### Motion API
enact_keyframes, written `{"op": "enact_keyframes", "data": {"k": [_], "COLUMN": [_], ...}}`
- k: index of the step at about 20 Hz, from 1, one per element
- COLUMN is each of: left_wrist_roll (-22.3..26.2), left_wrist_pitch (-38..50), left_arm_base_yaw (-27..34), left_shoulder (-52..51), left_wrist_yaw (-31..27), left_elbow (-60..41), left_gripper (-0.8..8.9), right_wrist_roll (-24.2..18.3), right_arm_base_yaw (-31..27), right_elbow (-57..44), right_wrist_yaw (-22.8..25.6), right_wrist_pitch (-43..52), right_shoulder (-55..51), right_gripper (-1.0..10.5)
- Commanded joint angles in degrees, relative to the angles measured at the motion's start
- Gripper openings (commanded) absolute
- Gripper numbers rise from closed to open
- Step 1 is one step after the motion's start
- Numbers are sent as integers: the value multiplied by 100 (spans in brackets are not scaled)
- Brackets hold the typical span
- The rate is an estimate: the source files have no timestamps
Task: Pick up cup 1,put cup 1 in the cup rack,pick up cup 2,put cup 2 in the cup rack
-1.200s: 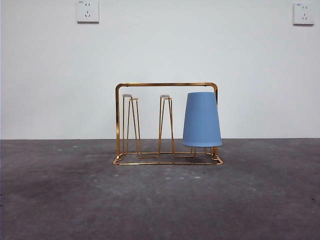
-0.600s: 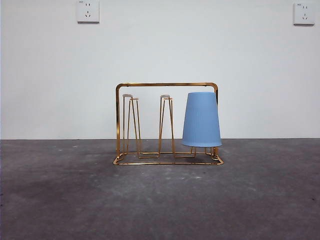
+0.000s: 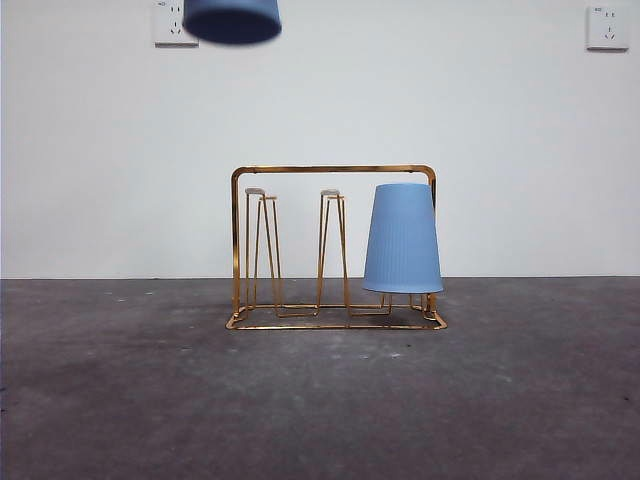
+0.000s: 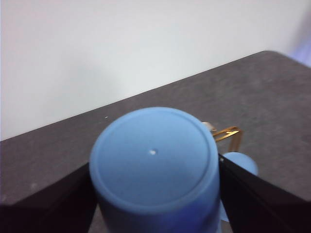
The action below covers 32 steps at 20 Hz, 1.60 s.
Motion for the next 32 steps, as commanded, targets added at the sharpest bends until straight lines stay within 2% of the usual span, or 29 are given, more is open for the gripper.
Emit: {"op": "enact_keyframes", "data": {"k": [1,12,15,22,32], "left_wrist_roll": [114,118,116,83,-81], "left_wrist_pitch": [214,669,767,767,748], "left_arm_base_yaw": [142,680,717,793,863], "left_shoulder": [201,1209,1443,1904,2411], "left_wrist_yaw": [61,645,629,645,807], "left_elbow": [-2,-4,-4,-13,-35], "left_gripper": [-6,-7,-7,-7,-7], "right_wrist_roll": [240,396,398,402,398], "right_arm_base_yaw": [2,2,2,4,2], "right_elbow": [-26,-26,-26,-26,-26], "right_wrist_yaw": [2,4,9,354,354], "right_wrist_pitch": [-127,-208,-192,-192,-61], "right_shoulder": [-11,-11,-11,-11,-9], "right_gripper": [124,124,123,123,123]}}
